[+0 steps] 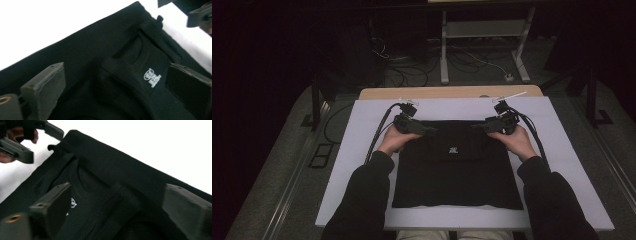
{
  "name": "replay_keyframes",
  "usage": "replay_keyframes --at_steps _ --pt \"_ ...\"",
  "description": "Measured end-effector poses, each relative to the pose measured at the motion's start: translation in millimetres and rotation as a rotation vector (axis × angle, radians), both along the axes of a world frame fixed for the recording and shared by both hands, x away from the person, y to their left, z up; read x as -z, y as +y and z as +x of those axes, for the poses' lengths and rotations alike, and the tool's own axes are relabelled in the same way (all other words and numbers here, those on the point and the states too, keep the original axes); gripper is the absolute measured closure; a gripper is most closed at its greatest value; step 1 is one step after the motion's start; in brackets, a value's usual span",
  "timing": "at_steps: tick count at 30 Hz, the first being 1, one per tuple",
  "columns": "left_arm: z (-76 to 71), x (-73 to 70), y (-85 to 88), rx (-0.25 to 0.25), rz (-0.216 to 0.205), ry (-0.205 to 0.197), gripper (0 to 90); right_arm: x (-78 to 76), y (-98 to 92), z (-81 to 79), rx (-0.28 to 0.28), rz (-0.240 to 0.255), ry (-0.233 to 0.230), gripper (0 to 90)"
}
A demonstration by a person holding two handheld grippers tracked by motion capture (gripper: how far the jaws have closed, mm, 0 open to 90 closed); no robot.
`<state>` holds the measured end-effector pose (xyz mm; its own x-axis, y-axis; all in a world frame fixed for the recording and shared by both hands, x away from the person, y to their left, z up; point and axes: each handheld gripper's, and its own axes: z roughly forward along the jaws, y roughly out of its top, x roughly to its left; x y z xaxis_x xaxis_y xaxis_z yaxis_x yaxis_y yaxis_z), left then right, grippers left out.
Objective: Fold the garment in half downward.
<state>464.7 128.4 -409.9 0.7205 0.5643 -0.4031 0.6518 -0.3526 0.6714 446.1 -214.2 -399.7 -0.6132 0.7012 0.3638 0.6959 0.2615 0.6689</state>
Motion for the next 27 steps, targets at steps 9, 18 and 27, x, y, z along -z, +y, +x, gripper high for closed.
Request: replay_keyframes --at_steps 9,18,27 --pt "3.1 6.1 3.5 -0.017 -0.012 0.018 16.0 8.8 4.2 3.4 0.007 -0.022 0.017 23.5" --pt "6.4 20.0 7.7 -0.035 0.028 0.062 39.0 17.0 6.3 6.3 0.026 -0.056 0.032 44.8" --pt "5.8 24.7 6.3 -0.034 0.04 0.073 52.2 21.0 3.4 7.4 0.051 -0.058 0.048 56.1"
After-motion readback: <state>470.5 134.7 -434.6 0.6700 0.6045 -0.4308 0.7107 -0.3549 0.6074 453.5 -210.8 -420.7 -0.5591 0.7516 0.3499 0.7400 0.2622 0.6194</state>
